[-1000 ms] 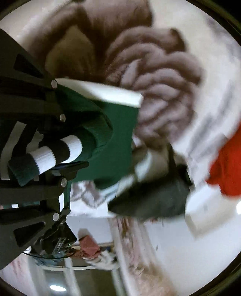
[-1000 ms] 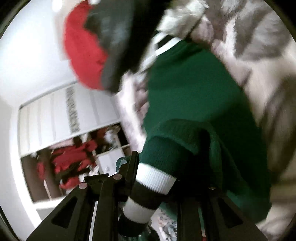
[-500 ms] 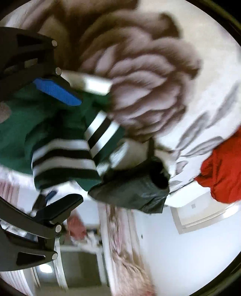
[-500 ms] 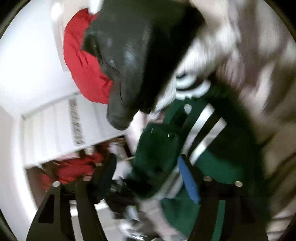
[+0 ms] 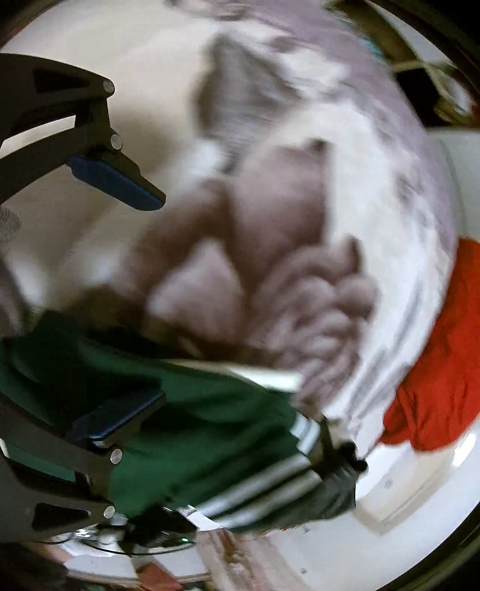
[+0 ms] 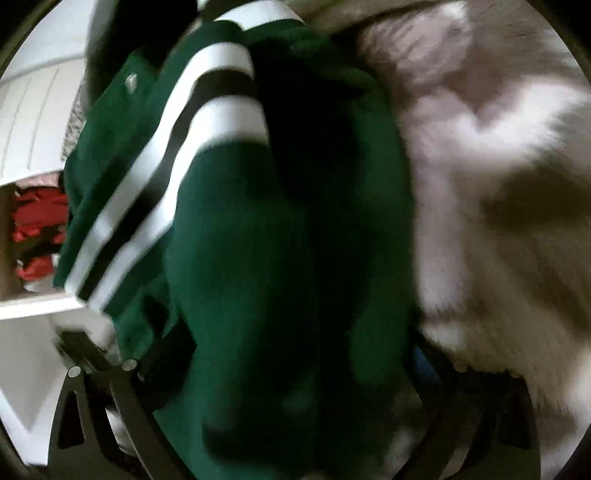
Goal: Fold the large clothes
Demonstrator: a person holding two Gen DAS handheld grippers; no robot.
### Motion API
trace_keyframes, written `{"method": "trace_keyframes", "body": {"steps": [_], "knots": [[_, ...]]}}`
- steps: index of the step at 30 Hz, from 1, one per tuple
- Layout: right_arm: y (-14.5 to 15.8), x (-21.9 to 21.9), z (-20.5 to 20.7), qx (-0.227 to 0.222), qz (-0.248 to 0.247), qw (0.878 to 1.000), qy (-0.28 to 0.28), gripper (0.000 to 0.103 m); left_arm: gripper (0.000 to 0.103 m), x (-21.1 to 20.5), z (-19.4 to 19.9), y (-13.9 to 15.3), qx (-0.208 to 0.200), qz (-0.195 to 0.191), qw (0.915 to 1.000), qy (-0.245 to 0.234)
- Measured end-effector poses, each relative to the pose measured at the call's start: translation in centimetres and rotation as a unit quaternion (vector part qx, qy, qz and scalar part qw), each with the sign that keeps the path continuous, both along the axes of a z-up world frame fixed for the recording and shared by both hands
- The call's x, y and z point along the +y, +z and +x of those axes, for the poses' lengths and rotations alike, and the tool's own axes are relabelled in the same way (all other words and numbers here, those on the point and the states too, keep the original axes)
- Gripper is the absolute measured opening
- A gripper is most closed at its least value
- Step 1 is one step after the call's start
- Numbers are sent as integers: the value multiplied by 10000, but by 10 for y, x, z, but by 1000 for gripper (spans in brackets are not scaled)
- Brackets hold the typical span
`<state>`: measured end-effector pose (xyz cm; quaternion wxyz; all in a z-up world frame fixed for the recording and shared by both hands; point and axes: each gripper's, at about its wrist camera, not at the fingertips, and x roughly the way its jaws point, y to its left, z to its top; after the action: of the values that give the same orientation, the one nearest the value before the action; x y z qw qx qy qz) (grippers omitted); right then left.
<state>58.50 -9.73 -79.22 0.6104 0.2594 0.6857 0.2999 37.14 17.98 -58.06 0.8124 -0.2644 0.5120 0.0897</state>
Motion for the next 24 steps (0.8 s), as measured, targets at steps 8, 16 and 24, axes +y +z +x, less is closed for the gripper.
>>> {"method": "trace_keyframes", "body": {"steps": [8,16,24], "knots": [[18,-23,-6,172,533,9964,-630,40,98,-6,-15,2,142,162,9994,282],[44,-102,-177,889,1649,9067,-3779,36,98,-23,-22,48,141,716,9971,-198],[19,-137,-344,2268,834,8803,-4083,53,98,-84,-68,44,440,739,9927,-851]]}}
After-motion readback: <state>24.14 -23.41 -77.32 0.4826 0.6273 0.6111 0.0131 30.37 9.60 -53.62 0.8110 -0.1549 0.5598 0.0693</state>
